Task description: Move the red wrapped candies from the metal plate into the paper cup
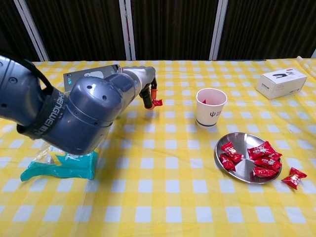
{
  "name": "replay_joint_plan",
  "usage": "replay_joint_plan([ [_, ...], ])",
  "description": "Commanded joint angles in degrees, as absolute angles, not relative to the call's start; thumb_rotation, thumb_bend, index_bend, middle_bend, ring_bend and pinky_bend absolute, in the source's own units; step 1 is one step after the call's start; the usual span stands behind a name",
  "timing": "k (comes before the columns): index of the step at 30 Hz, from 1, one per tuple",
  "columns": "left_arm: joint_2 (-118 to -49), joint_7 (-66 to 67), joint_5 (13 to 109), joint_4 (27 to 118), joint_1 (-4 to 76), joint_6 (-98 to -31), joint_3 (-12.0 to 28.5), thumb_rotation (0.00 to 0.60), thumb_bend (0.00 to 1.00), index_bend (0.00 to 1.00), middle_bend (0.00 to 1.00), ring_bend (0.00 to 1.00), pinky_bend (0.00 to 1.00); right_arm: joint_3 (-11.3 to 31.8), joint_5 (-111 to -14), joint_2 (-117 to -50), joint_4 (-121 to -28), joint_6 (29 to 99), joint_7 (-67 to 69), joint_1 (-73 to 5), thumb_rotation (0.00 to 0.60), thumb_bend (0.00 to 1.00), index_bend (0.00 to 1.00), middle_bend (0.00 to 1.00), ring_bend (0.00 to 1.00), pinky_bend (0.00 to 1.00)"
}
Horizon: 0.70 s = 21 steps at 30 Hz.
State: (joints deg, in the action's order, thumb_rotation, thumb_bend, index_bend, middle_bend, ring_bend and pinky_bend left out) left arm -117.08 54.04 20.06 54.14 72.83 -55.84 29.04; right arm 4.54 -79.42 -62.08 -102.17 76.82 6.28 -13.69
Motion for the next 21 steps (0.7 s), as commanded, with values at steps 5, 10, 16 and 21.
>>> replay_joint_plan([
  [5,-114.04,50.48,26.04,60.92,75.03,-58.14,31.67,0.600,0.40,0.53,1.00,1.00,0.99,4.81,-79.48,-62.00,-102.26,76.54,6.50,-13.63,0.600,0.25,0.00,0.06,0.00,0.09],
  [10,-114.03,51.08,27.30,61.75,77.65,-58.01,32.40,0.600,0.40,0.53,1.00,1.00,0.99,5.12,-79.47,-61.92,-102.34,76.51,6.84,-13.52,0.600,0.25,0.00,0.06,0.00,0.09],
  [16,-116.09,52.10,26.57,58.96,81.84,-56.53,33.56,0.600,0.40,0.53,1.00,1.00,0.99,5.41,-79.28,-61.72,-102.42,76.24,7.38,-13.41,0.600,0.25,0.00,0.06,0.00,0.09],
  [21,-118.60,53.74,24.61,55.21,84.71,-54.88,33.74,0.600,0.39,0.54,1.00,1.00,0.99,5.59,-79.21,-61.54,-102.43,76.18,7.77,-13.28,0.600,0.25,0.00,0.06,0.00,0.09],
])
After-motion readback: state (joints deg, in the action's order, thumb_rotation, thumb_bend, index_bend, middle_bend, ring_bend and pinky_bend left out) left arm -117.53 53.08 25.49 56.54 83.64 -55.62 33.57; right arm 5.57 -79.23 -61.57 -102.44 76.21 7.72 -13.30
